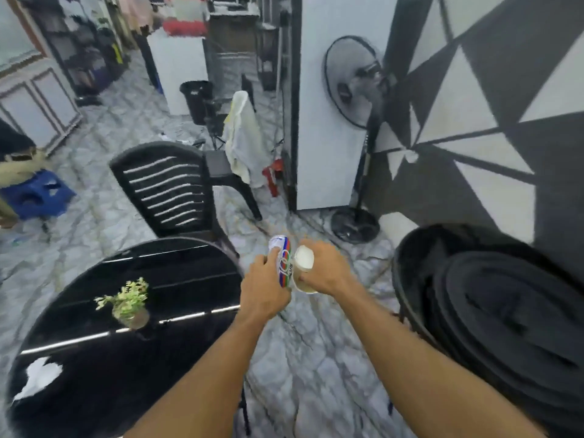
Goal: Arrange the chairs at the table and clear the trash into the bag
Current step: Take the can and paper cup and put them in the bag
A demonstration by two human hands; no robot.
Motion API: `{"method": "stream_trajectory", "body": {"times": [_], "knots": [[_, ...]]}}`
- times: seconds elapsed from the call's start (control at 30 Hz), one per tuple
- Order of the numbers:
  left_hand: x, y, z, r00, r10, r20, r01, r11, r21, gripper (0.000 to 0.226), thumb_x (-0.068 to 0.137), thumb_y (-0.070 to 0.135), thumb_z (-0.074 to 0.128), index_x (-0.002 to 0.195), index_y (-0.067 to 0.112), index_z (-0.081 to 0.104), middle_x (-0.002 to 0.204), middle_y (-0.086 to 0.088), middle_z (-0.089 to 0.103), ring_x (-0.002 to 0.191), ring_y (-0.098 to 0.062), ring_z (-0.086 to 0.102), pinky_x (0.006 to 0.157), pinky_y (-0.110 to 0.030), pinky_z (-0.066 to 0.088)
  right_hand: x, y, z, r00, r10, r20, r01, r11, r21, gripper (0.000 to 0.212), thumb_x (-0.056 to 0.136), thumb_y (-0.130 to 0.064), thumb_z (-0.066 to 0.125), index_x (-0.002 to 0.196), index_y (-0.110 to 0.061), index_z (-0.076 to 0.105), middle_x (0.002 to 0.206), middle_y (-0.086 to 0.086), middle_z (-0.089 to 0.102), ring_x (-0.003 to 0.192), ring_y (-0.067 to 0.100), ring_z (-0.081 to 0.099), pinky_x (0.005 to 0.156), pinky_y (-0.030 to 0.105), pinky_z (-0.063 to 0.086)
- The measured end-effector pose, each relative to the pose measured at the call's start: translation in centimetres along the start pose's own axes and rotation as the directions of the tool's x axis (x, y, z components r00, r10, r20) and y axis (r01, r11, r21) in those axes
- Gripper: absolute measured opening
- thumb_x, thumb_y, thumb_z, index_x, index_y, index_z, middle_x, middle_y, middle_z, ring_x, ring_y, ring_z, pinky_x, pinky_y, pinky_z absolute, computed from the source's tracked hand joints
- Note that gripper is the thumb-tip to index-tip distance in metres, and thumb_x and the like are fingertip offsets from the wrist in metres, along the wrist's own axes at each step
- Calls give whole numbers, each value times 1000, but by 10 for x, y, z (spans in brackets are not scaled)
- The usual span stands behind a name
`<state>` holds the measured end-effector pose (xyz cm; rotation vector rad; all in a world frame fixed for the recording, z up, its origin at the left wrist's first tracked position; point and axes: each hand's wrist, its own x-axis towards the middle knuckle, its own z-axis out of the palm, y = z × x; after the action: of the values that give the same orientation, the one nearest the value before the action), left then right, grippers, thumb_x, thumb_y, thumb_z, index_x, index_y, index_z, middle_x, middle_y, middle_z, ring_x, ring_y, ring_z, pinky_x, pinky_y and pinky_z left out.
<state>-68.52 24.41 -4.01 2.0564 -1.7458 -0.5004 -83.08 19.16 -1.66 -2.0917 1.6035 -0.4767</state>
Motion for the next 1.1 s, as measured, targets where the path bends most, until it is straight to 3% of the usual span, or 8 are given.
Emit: {"method": "stream_trajectory", "body": {"times": [0.1,0.2,0.37,0.47,0.57,0.83,0.97,1.1], "knots": [[-19,76,48,978,190,84,-191,982,-2,84,76,30,71,149,29,28,118,-5,52,105,-29,57,80,-41,54,-62,77,-41,981,169,-93,-171,985,-18,42,74,-33,72,115,-31,61,110,0,67,102,26,64,75,30,44],[-46,157,92,917,351,192,-351,936,-32,87,79,29,72,153,25,28,124,-7,52,111,-30,56,87,-42,53,-132,147,-80,929,325,-179,-334,943,-18,31,74,-33,70,102,-28,57,104,2,64,98,28,64,70,29,37],[-119,276,171,759,566,320,-566,818,-103,86,77,27,72,151,27,30,122,-7,52,113,-31,54,89,-42,51,-262,249,-139,799,525,-293,-539,841,38,34,76,-32,70,108,-28,59,110,2,63,103,29,62,76,33,44],[-177,344,220,654,641,401,-663,741,-104,85,79,29,71,151,28,28,125,-6,51,116,-30,52,90,-45,49,-343,305,-166,699,623,-352,-639,765,83,25,76,-33,66,98,-25,57,102,3,63,96,31,64,70,32,42],[-243,404,272,550,688,474,-723,676,-143,88,78,32,72,153,27,26,124,-6,50,115,-30,53,90,-45,50,-431,358,-186,598,711,-371,-720,680,142,27,73,-37,65,94,-23,53,97,2,63,92,31,64,68,34,45],[-414,513,402,277,719,637,-819,523,-235,87,78,33,74,151,27,27,125,-7,51,117,-31,53,91,-47,53,-645,461,-200,300,896,-329,-860,403,314,49,74,-40,76,116,-24,57,116,4,66,106,29,63,84,38,52],[-460,537,442,198,701,685,-842,480,-247,90,77,33,76,151,27,26,129,-7,51,120,-30,53,94,-46,53,-703,490,-192,196,943,-269,-888,287,359,52,72,-39,79,117,-25,57,115,5,64,105,30,64,84,39,54],[-476,551,467,165,679,715,-850,466,-246,92,74,32,80,151,27,28,130,-6,53,120,-30,54,94,-47,54,-722,515,-188,162,960,-230,-897,240,370,59,70,-40,80,121,-26,55,118,5,64,109,31,64,86,40,54]]}}
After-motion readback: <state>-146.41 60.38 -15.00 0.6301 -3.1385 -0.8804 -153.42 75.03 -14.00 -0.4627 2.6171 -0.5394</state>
